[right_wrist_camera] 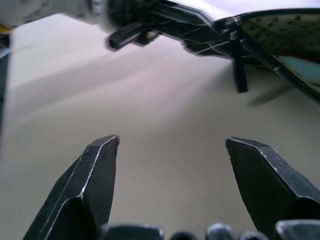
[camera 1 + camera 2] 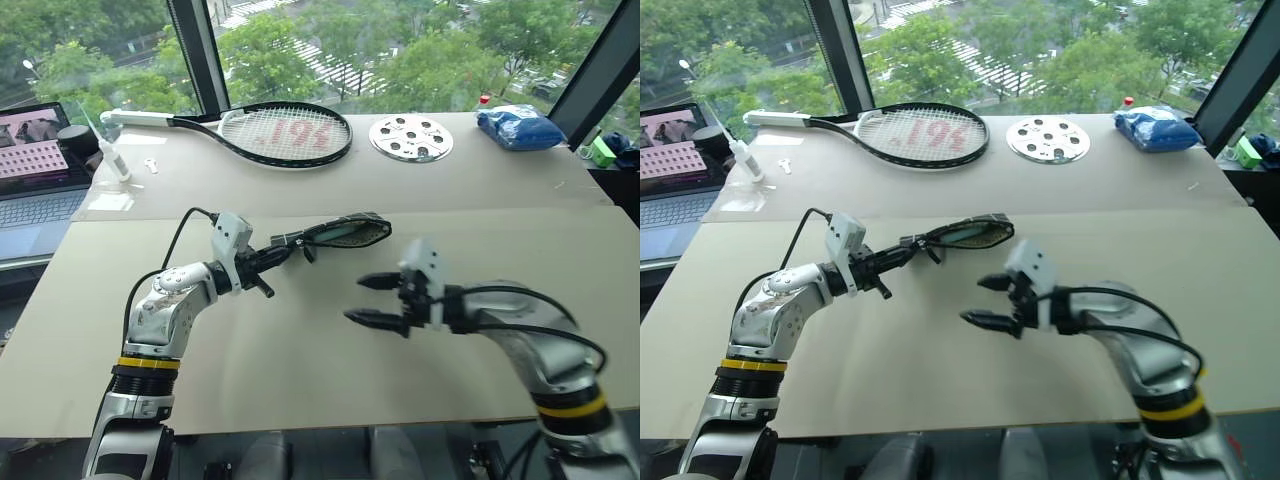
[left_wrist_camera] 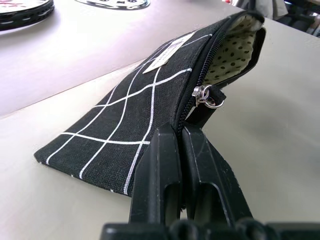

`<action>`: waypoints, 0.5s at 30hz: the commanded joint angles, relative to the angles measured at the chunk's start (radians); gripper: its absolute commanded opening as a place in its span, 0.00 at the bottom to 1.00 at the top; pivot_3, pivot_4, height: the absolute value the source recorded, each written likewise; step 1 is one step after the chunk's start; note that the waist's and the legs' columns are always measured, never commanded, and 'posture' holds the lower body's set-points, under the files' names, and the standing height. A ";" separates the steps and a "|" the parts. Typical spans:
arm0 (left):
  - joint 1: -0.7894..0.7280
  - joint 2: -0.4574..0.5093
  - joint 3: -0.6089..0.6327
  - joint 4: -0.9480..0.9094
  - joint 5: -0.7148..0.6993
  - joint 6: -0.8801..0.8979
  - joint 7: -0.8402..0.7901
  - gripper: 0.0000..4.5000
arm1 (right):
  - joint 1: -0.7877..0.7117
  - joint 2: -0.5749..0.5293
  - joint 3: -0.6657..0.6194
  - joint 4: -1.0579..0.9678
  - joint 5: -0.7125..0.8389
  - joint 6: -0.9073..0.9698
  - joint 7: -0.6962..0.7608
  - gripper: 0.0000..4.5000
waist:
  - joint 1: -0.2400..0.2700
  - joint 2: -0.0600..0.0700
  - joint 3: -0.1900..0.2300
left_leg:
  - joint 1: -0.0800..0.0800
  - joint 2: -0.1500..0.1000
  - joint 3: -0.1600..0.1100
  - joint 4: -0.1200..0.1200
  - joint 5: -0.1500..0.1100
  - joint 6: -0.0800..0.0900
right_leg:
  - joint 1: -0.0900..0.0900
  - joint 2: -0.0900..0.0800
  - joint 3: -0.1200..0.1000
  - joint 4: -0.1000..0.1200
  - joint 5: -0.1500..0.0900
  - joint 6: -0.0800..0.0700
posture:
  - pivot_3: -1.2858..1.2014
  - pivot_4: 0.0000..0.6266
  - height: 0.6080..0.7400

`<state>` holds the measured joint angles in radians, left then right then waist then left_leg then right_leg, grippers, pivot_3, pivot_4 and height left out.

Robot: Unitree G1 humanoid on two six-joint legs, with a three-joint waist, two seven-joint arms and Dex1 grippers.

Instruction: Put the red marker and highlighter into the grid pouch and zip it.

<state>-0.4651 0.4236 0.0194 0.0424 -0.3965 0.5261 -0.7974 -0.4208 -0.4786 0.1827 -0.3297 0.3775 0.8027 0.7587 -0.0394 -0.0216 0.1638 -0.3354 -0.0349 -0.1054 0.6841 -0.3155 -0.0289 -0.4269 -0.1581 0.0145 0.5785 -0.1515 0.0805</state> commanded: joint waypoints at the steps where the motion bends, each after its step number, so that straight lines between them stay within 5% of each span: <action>1: -0.016 0.010 0.010 -0.039 -0.020 0.007 -0.007 0.00 | -0.080 0.094 0.053 0.100 -0.076 0.031 -0.137 0.83 | 0.000 0.000 0.000 | 0.000 0.000 0.000 0.000 0.000 -0.001 | 0.000 0.000 0.000 0.000 0.000 0.000 | 0.52 0.24 1.00; 9: -0.019 0.014 0.007 -0.043 -0.018 0.012 -0.005 0.00 | -0.277 0.297 0.073 0.395 -0.187 -0.077 -0.282 0.83 | -0.005 0.000 0.000 | -0.002 -0.001 0.000 0.000 0.005 -0.009 | -0.002 0.000 0.000 0.000 0.001 -0.001 | 0.52 0.24 1.00; 15: -0.002 0.011 0.008 -0.059 -0.017 0.012 0.003 0.00 | -0.347 0.352 0.078 0.469 -0.200 -0.111 -0.265 0.78 | -0.007 0.000 0.000 | -0.003 0.000 0.000 -0.001 0.005 -0.009 | -0.005 0.000 0.000 0.000 0.001 -0.001 | 0.52 0.24 1.00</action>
<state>-0.4681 0.4314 0.0179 0.0338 -0.3983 0.5431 -0.7955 -0.7372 -0.1320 0.2689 0.1484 0.1795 0.7254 0.4815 -0.0468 -0.0212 0.1638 -0.3381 -0.0353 -0.1057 0.6829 -0.3105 -0.0378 -0.4321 -0.1583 0.0145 0.5791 -0.1508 0.0798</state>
